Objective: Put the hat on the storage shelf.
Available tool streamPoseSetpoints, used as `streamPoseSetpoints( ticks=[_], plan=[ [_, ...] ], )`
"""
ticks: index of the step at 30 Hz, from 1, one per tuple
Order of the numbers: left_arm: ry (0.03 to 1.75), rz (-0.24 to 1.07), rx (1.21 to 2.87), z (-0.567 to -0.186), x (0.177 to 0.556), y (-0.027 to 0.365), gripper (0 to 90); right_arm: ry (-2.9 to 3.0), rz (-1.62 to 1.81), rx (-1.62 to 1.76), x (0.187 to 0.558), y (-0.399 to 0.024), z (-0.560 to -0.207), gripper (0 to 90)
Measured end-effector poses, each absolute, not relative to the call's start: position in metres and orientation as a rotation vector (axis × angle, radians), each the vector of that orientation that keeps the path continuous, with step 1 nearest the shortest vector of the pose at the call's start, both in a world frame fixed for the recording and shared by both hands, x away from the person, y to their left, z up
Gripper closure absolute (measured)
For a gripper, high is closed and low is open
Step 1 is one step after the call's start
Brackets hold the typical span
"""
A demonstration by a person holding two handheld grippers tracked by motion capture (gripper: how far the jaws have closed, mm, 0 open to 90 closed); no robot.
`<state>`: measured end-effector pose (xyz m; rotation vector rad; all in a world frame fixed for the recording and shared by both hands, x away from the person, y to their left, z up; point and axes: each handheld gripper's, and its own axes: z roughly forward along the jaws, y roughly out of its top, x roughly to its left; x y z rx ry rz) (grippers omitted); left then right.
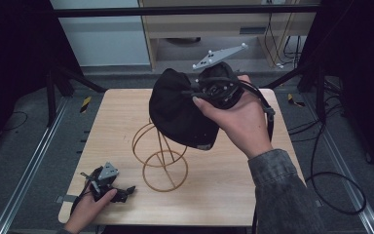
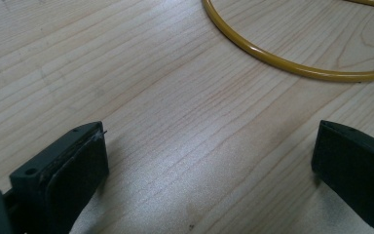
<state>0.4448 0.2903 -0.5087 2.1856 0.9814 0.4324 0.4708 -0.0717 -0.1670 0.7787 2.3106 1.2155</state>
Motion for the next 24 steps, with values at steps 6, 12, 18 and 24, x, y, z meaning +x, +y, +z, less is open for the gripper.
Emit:
streamPoseSetpoints(
  ticks=[6, 12, 18, 24],
  plan=[
    [0.982, 0.432, 2.185, -0.509, 0.445, 0.29, 0.0, 2.349, 1.217, 0.748, 0.474, -0.056, -0.169, 77.3],
    [0.982, 0.432, 2.184, -0.509, 0.445, 0.29, 0.0, 2.394, 1.224, 0.724, 0.477, -0.04, -0.173, 77.3],
    [0.981, 0.432, 2.185, -0.509, 0.445, 0.29, 0.0, 2.444, 1.185, 0.694, 0.482, -0.022, -0.181, 77.1],
    [0.978, 0.43, 2.185, -0.509, 0.445, 0.29, 0.0, 2.481, 1.164, 0.681, 0.487, -0.009, -0.184, 77.0]
  ],
)
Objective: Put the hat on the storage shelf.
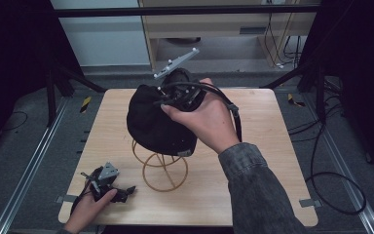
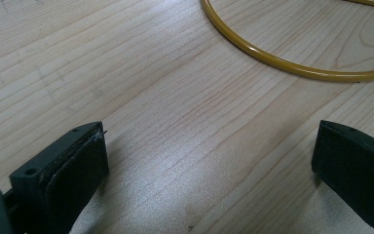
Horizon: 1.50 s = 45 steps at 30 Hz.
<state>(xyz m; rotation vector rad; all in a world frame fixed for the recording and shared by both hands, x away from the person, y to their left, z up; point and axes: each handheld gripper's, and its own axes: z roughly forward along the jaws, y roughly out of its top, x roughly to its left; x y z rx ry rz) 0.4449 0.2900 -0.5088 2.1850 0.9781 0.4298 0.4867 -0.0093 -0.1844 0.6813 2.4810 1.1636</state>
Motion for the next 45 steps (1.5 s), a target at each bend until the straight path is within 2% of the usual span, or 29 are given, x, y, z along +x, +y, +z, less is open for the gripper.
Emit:
streamPoseSetpoints(
  ticks=[45],
  plan=[
    [0.974, 0.428, 2.187, -0.509, 0.445, 0.29, 0.0, 2.619, 0.971, 0.672, 0.502, 0.029, -0.219, 74.8]
  ],
)
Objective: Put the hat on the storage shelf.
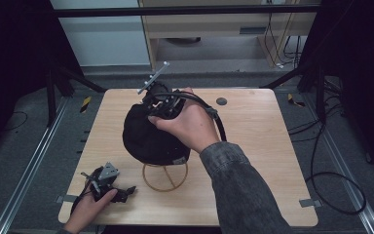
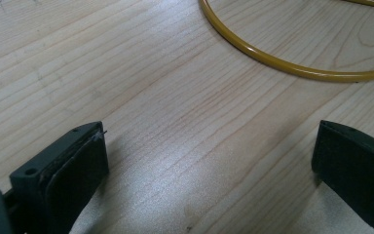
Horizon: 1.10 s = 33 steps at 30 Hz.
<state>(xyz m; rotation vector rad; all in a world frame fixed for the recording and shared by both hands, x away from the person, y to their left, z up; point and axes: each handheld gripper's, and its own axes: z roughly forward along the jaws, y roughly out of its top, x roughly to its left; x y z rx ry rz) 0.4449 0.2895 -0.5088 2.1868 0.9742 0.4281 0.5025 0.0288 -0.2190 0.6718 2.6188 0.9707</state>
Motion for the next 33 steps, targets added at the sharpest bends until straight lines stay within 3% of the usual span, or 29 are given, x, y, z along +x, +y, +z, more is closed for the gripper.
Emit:
streamPoseSetpoints(
  ticks=[21, 33],
  plan=[
    [0.973, 0.427, 2.188, -0.5087, 0.4449, 0.2895, 0.0, 2.626, 0.938, 0.709, 0.5075, 0.0277, -0.227, 71.6],
    [0.973, 0.428, 2.187, -0.5088, 0.4449, 0.2895, 0.0, 2.616, 0.943, 0.725, 0.5066, 0.0245, -0.2268, 59.8]
  ],
)
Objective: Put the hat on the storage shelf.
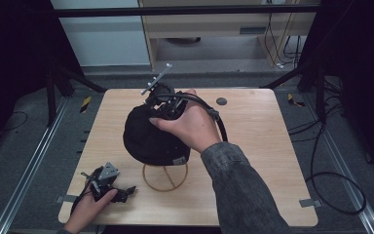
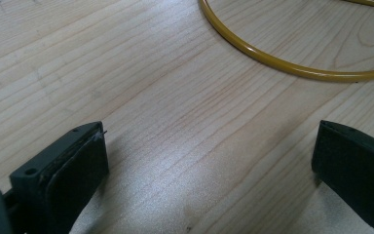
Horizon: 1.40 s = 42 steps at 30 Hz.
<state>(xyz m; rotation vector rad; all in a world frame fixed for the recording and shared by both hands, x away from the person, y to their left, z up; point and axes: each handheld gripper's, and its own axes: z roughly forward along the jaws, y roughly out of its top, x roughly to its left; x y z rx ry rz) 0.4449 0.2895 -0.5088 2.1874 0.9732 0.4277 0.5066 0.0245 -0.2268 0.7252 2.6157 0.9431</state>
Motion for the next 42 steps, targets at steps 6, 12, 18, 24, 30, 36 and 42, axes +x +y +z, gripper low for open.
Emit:
streamPoseSetpoints(
  ticks=[6, 12, 18, 24, 30, 36, 42],
  plan=[
    [0.972, 0.427, 2.187, -0.509, 0.445, 0.289, 0.0, 2.615, 0.954, 0.734, 0.505, 0.02, -0.225, 56.7],
    [0.972, 0.427, 2.188, -0.509, 0.445, 0.289, 0.0, 2.622, 0.972, 0.733, 0.502, 0.018, -0.224, 51.1],
    [0.972, 0.427, 2.187, -0.509, 0.445, 0.289, 0.0, 2.626, 0.968, 0.715, 0.496, 0.02, -0.224, 50.4],
    [0.973, 0.427, 2.188, -0.509, 0.445, 0.289, 0.0, 2.615, 0.96, 0.729, 0.496, 0.014, -0.223, 50.3],
    [0.972, 0.428, 2.188, -0.509, 0.445, 0.289, 0.0, 2.593, 0.959, 0.752, 0.497, 0.005, -0.221, 50.1],
    [0.972, 0.428, 2.188, -0.509, 0.445, 0.289, 0.0, 2.56, 0.964, 0.789, 0.497, -0.012, -0.22, 49.6],
    [0.97, 0.427, 2.19, -0.509, 0.445, 0.29, 0.0, 2.531, 0.978, 0.839, 0.495, -0.031, -0.225, 49.2]
  ],
)
